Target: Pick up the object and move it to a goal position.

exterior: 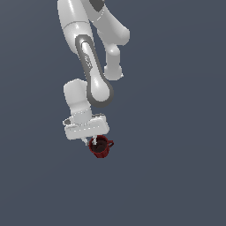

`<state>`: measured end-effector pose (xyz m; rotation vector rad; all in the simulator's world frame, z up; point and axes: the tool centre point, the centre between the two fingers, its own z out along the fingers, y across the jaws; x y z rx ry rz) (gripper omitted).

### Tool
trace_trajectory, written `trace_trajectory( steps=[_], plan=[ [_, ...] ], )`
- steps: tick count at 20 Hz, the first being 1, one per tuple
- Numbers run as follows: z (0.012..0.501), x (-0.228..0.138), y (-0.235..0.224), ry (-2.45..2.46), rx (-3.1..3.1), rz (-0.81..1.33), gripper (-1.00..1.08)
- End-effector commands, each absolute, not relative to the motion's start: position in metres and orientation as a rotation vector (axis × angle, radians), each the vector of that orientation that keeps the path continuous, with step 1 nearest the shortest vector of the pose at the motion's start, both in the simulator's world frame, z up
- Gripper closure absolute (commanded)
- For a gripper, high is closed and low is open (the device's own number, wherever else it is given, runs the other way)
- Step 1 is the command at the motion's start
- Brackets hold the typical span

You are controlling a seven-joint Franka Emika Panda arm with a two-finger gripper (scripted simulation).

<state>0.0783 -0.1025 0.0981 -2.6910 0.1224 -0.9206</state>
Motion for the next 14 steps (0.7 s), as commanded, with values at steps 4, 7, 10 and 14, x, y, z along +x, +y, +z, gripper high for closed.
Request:
trace_trajectory(
  steps=[4, 7, 10, 14],
  plan=[
    [0.129, 0.059, -0.132, 0.124, -2.69, -0.924, 1.08],
    [0.149, 0.045, -0.152, 0.126, -2.69, -0.923, 1.08],
    [0.169, 0.032, -0.172, 0.126, -2.69, -0.923, 1.08],
    [0.192, 0.017, -0.195, 0.126, -2.691, -0.923, 1.08]
  ],
)
